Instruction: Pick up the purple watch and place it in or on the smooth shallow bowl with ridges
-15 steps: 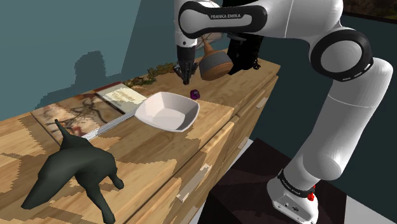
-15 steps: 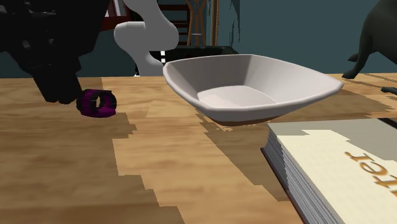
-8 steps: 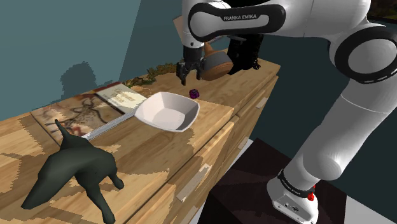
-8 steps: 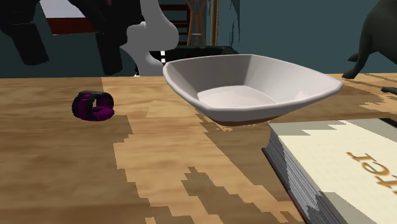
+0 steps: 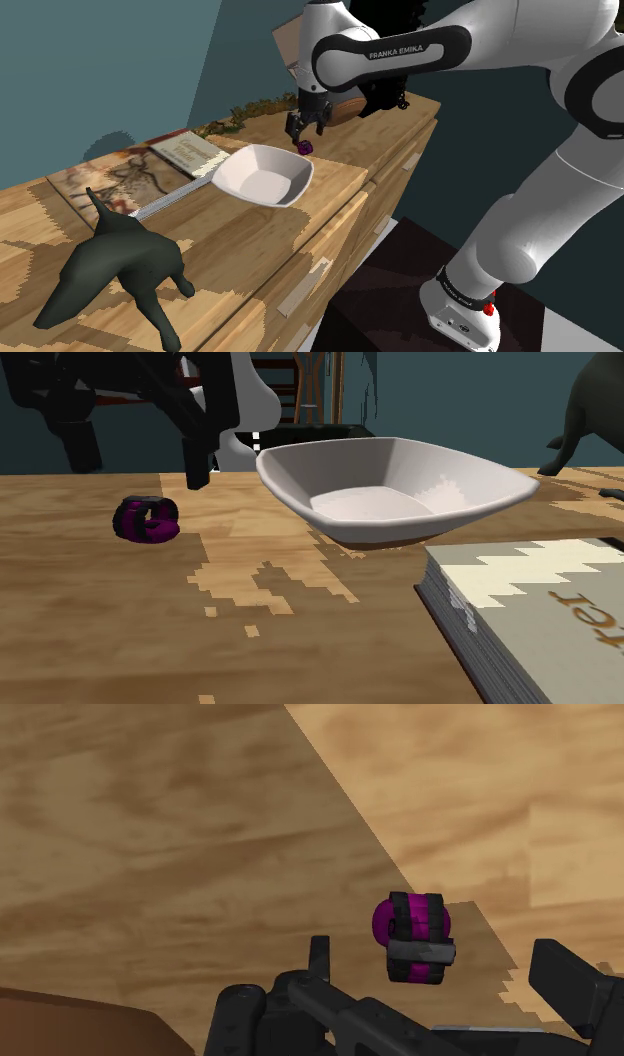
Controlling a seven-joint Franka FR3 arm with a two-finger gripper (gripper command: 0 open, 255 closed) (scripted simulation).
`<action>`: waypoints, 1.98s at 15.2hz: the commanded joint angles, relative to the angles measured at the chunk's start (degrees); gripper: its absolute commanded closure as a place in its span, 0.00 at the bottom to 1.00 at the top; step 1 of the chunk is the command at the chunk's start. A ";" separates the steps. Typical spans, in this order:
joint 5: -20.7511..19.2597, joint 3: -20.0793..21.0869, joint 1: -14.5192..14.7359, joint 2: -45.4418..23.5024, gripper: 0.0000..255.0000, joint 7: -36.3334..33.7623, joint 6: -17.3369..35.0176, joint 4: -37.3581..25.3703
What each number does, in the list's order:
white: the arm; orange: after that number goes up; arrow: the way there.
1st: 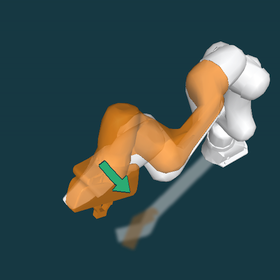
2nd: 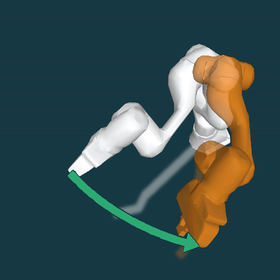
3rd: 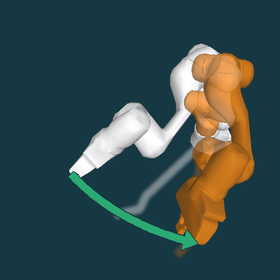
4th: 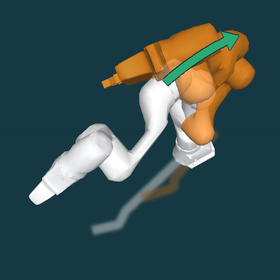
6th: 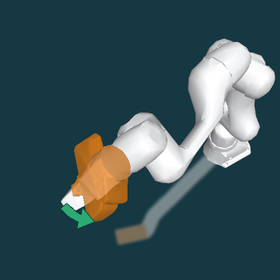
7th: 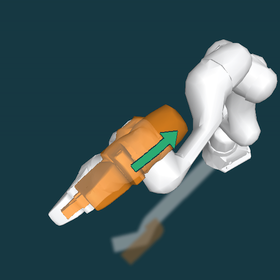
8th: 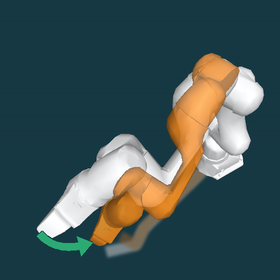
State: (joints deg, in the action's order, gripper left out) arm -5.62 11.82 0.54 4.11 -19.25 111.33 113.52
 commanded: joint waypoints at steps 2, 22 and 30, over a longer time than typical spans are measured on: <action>-0.20 -0.01 -0.02 -0.44 0.00 -0.24 2.17 1.71; -0.02 -0.02 -0.02 -0.04 1.00 0.05 -0.08 -0.16; 0.30 -0.05 -0.02 0.52 1.00 0.72 -6.13 -5.69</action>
State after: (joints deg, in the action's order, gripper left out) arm -5.34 11.74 0.49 4.66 -18.54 106.02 108.64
